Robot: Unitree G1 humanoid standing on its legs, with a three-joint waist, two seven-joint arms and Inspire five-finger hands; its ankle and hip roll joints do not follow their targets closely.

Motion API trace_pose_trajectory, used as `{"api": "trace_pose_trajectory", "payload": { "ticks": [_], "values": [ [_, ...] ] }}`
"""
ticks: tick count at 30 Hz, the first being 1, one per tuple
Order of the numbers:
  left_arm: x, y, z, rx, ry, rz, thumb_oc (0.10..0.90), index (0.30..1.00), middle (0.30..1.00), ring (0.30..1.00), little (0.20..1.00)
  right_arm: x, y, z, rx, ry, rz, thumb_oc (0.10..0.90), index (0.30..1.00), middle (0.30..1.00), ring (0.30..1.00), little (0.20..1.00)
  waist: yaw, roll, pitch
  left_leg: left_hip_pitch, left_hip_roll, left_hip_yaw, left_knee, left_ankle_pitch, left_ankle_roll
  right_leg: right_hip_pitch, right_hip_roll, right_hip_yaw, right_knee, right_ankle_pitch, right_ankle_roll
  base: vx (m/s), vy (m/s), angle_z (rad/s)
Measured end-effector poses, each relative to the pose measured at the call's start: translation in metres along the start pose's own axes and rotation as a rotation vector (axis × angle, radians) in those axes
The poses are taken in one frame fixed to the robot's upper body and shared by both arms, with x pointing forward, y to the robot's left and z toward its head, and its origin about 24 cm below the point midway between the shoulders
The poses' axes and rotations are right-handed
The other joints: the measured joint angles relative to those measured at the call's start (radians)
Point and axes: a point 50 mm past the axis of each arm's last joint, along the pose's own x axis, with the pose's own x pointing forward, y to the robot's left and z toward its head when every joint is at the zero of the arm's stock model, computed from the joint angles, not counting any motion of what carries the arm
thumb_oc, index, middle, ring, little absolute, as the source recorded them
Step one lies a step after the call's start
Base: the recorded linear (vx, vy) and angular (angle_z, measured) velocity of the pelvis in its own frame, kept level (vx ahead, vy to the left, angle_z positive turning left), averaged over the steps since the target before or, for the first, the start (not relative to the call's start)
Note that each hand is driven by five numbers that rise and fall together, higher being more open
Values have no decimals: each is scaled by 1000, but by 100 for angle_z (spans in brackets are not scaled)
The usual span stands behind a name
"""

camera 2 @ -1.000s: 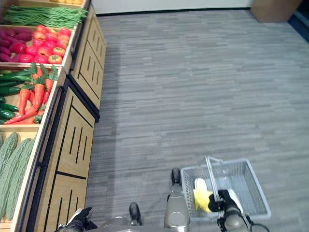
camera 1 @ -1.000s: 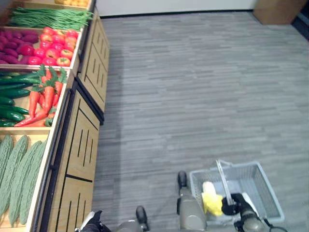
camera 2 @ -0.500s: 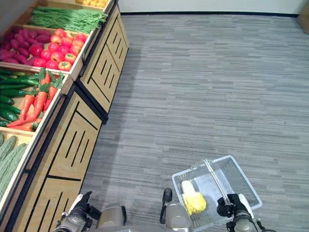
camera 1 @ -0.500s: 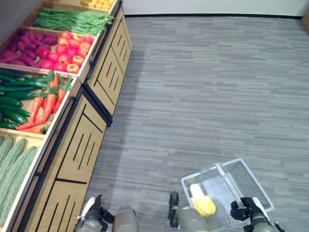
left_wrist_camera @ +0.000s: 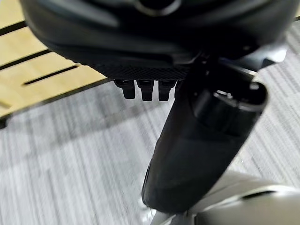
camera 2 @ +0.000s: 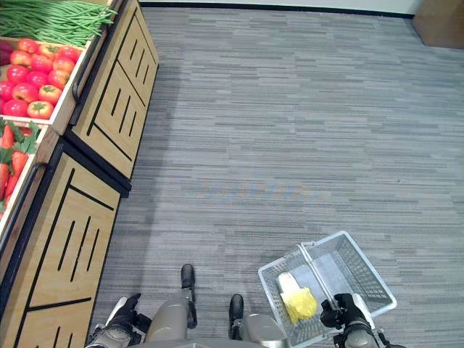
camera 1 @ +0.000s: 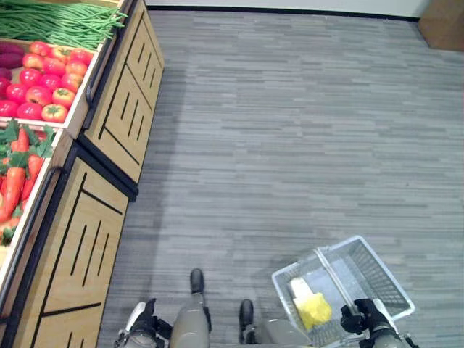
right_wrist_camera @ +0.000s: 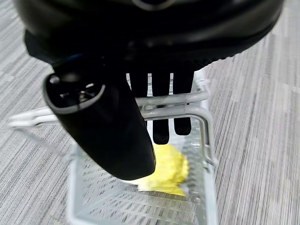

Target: Get the vegetables into the basket

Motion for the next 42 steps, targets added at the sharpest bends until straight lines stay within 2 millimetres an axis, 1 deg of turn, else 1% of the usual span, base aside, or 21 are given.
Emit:
{"api": "trace_pose_trajectory", "payload": {
  "ticks": [3,6,9,11,12,14,17,18,19,23,24,25,26,27,28,29,31,33,34,36,42],
  "values": [
    [4,9,15,-1,-50,23,900,1000,1000,1000,1000,-1,6,-1,-4,8,21,400,300,300,300,300,-17,23,-23,49,-38,18,-3,-111,68,-137,-62,28,358,-58,42,259,358,-17],
    [4,9,16,34,-70,15,900,1000,1000,1000,1000,-6,9,-17,-9,65,18,400,300,300,300,300,-16,-35,-51,134,-181,14,-6,-172,167,-370,-238,40,879,-24,68,202,226,29],
    [6,18,14,42,-45,33,900,1000,1000,1000,1000,-3,10,-8,0,47,24,400,300,300,300,300,-16,4,-25,169,-190,-30,-19,-194,150,-473,-156,60,705,-50,42,359,4,19],
    [5,19,6,36,2,36,900,1000,1000,1000,1000,-1,13,3,9,1,38,400,300,300,300,300,-25,24,0,220,-188,-60,-28,-256,50,-533,-67,33,319,1,38,548,-210,52],
    [4,20,0,24,15,39,900,1000,1000,1000,1000,-3,18,0,-9,5,55,400,300,300,300,300,-37,-12,8,234,-181,47,19,-359,-10,-519,-84,49,109,68,54,516,-199,101],
    [3,15,-3,29,18,25,900,1000,1000,1000,1000,-6,20,-7,-13,20,62,400,300,300,300,300,-59,-18,10,274,-210,29,48,-371,60,-509,-88,121,-81,128,80,398,-183,131],
    [-3,2,-21,58,51,-20,900,1000,1000,1000,1000,-11,29,-17,-5,56,96,400,300,300,300,300,-66,-31,1,440,-224,-68,14,-384,66,-471,-32,68,76,239,-35,387,-292,142],
    [-8,-15,-25,34,72,-59,900,1000,1000,1000,1000,-3,18,-9,4,65,64,400,300,300,300,300,-52,5,-13,460,-189,-117,94,-382,35,-433,-11,66,134,282,-60,654,-596,82],
    [-12,-24,-32,27,92,-87,900,1000,1000,1000,1000,3,10,7,12,30,42,400,300,300,300,300,-11,19,-29,432,-152,-145,261,-331,-43,-359,9,54,139,225,-81,438,-437,48],
    [-5,-17,-9,23,16,-67,900,1000,1000,1000,1000,6,-1,22,10,-61,14,400,300,300,300,300,12,6,-79,252,-71,-197,577,-273,-102,-242,22,-28,106,128,-143,211,-330,65],
    [-1,-10,8,12,-34,-45,900,1000,1000,1000,1000,6,-1,16,6,-36,14,400,300,300,300,300,13,-7,-80,148,-37,-161,755,-198,-118,-210,14,-89,87,111,-150,144,-260,205],
    [5,4,29,5,-86,-7,900,1000,1000,1000,1000,4,7,11,17,-2,20,400,300,300,300,300,10,-57,-56,70,81,46,770,-178,-97,-188,-10,-137,84,79,-159,209,-174,233],
    [6,6,34,15,-99,-5,900,1000,1000,1000,1000,3,12,9,36,10,25,400,300,300,300,300,4,-97,-42,65,113,195,617,-180,-88,-184,-43,-156,43,77,-146,286,37,233],
    [6,10,37,34,-116,2,900,1000,1000,1000,1000,7,10,21,50,-19,8,400,300,300,300,300,-12,-118,-28,47,56,245,334,-180,-88,-167,-55,-156,-83,92,-34,278,127,90],
    [5,4,36,20,-124,-8,900,1000,1000,1000,1000,14,-3,42,57,-64,-28,400,300,300,300,300,18,-26,-8,49,129,245,92,-206,-134,-213,-2,-228,11,1,-46,242,205,3],
    [4,7,30,-6,-108,3,900,1000,1000,1000,1000,15,-4,55,64,-106,-33,400,300,300,300,300,21,-17,17,114,128,244,-24,-194,-123,-243,12,-168,76,61,-41,107,171,-62],
    [5,11,22,10,-68,14,900,1000,1000,1000,1000,14,2,68,81,-173,-22,400,300,300,300,300,14,-66,41,111,34,203,98,-232,-54,-257,-38,-124,49,60,-13,65,175,-67],
    [0,-8,12,-2,-22,-28,900,1000,1000,1000,1000,16,-16,64,26,-171,-54,400,300,300,300,300,15,55,29,163,97,181,52,-288,-5,-303,19,-169,179,20,-26,19,91,-69],
    [1,-5,12,1,-26,-20,900,1000,1000,1000,1000,15,-13,54,17,-135,-51,400,300,300,300,300,4,63,35,169,90,204,35,-207,-16,-328,-21,-150,323,-16,-29,26,91,-18],
    [2,7,5,11,-23,8,900,1000,1000,1000,1000,8,2,21,-8,-25,0,400,300,300,300,300,10,3,42,190,20,199,-6,-181,-9,-260,-89,-88,244,-36,25,20,117,-8],
    [-3,5,-23,24,67,-4,900,1000,1000,1000,1000,0,10,-2,-34,41,29,400,300,300,300,300,9,-23,27,221,7,213,-33,-161,13,-207,-79,-88,134,80,39,-8,110,-21]
  ]
}}
